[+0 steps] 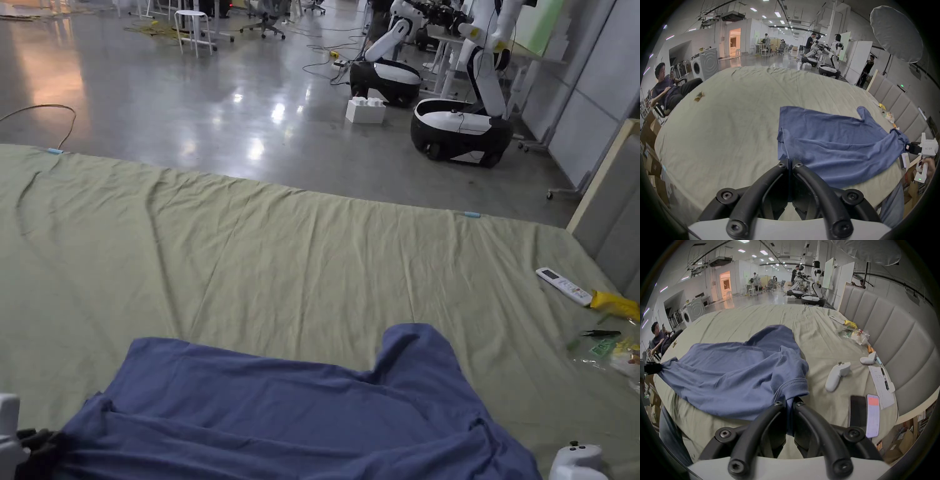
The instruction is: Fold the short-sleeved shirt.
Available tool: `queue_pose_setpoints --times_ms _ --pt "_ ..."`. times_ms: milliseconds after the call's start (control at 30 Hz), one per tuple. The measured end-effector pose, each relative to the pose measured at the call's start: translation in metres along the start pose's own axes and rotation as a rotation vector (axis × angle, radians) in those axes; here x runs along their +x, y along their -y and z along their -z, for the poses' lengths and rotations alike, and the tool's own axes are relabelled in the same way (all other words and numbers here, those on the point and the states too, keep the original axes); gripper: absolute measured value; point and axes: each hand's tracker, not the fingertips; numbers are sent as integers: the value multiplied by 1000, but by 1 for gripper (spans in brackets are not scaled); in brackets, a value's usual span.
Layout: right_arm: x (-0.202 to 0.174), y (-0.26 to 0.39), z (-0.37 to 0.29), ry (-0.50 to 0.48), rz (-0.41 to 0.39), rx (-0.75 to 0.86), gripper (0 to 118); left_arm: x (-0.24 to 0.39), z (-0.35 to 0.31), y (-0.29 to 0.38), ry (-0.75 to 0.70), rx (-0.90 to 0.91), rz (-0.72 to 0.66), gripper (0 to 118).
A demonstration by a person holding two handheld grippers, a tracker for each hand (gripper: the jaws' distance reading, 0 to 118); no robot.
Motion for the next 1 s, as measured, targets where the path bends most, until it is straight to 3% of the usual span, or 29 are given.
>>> queue_pose_setpoints --times_ms 333,767,833,933,1000 --pt "-3 77 39 32 9 -153 7 -15 29 63 -20 -164 -33 2" --pt "-18 86 55 78 -16 -140 11 3 64 61 -22 -188 -16 2" --pt "-24 80 44 129 -30 -112 24 2 62 60 -24 -187 -17 3" --pt "-29 64 23 150 9 -27 64 6 55 56 -41 -179 -1 5" --pt "-27 49 10 125 50 80 71 12 46 48 -60 -133 12 21"
